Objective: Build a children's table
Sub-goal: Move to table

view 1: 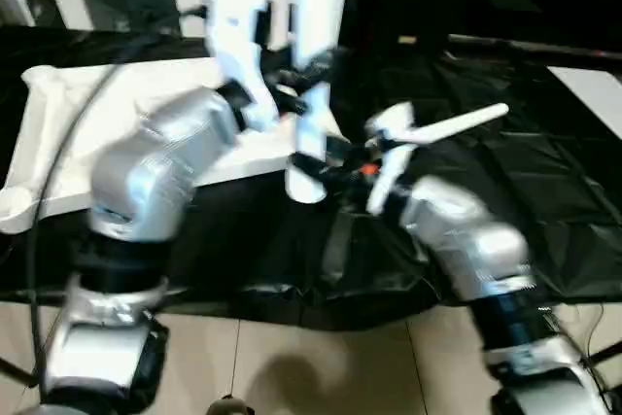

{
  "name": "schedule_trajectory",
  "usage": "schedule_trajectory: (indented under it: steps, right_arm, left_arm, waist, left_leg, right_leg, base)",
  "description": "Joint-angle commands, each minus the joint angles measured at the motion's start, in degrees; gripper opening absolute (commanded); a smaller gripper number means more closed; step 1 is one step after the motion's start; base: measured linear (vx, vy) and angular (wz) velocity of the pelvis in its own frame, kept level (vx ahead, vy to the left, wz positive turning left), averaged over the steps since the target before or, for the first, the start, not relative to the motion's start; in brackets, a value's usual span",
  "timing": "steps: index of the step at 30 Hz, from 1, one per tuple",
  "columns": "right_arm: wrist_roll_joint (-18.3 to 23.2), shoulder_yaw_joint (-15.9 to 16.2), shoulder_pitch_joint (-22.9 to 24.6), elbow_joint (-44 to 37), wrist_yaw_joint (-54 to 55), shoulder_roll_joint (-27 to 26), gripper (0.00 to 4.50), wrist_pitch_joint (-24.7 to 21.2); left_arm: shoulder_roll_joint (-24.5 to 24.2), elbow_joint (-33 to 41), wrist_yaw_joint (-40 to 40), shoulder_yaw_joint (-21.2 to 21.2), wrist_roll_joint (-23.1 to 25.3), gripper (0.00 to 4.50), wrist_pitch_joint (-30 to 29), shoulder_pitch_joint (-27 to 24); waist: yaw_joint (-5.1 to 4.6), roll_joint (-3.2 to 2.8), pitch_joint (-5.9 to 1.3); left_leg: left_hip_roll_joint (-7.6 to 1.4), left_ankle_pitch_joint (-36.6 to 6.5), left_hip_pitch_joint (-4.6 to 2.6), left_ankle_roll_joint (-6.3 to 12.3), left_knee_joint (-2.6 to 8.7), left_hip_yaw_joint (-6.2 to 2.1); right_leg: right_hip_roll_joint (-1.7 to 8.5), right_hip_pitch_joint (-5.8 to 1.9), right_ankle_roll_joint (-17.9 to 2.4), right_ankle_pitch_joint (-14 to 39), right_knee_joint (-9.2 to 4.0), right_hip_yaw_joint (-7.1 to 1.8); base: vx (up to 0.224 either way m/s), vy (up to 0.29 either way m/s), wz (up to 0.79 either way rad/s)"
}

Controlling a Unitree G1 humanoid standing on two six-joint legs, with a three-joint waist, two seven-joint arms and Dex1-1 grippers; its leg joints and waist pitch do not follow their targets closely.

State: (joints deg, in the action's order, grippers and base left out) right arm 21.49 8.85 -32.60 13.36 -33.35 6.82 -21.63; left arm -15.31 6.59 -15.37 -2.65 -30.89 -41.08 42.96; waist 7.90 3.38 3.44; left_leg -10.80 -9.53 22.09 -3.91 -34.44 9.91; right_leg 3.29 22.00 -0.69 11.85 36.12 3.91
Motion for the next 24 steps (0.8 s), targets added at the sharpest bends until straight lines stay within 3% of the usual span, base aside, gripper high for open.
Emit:
schedule_trajectory:
  steps: [1, 6, 12, 20, 22, 24]
  right_arm:
    - [-1.3, -1.6, -2.3, 2.5, 2.5, -1.1, 2.97, 2.1]
    - [-0.9, -2.5, -3.2, 4.2, 1.9, -2.1, 2.58, 3.4]
    - [-0.3, -2.8, -3.1, 4.6, -0.3, -1.8, 1.98, 3.7]
    - [0.5, -2.1, -2.6, 3.9, -6.1, 0.4, 1.86, 3.1]
    - [2.5, -0.3, -1.5, 1.3, -14.3, 3.3, 1.86, 1.7]
    - [4.3, 0.2, -0.6, -0.5, -19.0, 5.0, 1.86, 0.5]
  left_arm:
    - [1.2, 1.7, 2.3, -0.5, 1.6, 1.82, -0.7, -0.3]
    - [1.5, 1.8, 3.0, -0.2, 2.6, 1.82, -1.1, -0.4]
    - [1.4, 1.7, 3.3, 0.2, 3.3, 1.82, -1.4, -0.6]
    - [0.4, 1.9, -0.3, 0.0, 2.5, 1.82, -1.5, -0.5]
    - [0.1, 2.1, -4.5, 2.2, -3.5, 2.38, -4.9, -0.5]
    - [-0.1, 1.8, -7.7, 3.9, -7.7, 2.55, -7.1, -0.6]
  waist:
    - [-0.61, -0.6, -4.15]
    - [-0.69, -0.39, -4.07]
    - [-0.68, -0.64, -4.11]
    - [-0.62, -0.63, -4.14]
    - [-0.58, -0.59, -4.14]
    - [-0.24, -0.59, -4.09]
  left_leg:
    - [-2.48, -7.9, -1.31, -3.81, 4.21, -0.8]
    - [-2.54, -8.7, -1.37, -3.7, 4.26, -0.8]
    - [-2.52, -8.1, -1.32, -3.39, 4.23, -0.85]
    - [-2.5, -8.1, -1.35, -3.06, 4.16, -0.83]
    - [-2.35, -8.3, -1.36, -2.73, 4.0, -0.7]
    - [-2.41, -7.8, -1.23, -2.04, 3.94, -0.71]
  right_leg:
    - [4.81, -2.5, -8.5, 3.8, -3.42, -3.05]
    - [4.78, -2.42, -7.5, 5.0, -3.67, -3.08]
    - [4.8, -2.43, -7.5, 4.0, -3.55, -3.07]
    - [4.79, -2.5, -7.8, 4.1, -3.56, -3.04]
    - [4.73, -2.63, -8.5, 3.9, -3.49, -3.03]
    - [4.78, -2.71, -9.0, 3.2, -3.49, -3.04]
  base:
    - [0.0, 0.0, 0.0]
    - [0.0, 0.0, 0.0]
    - [0.0, 0.0, 0.0]
    - [0.0, 0.0, 0.0]
    - [0.0, 0.0, 0.0]
    - [0.0, 0.0, 0.0]
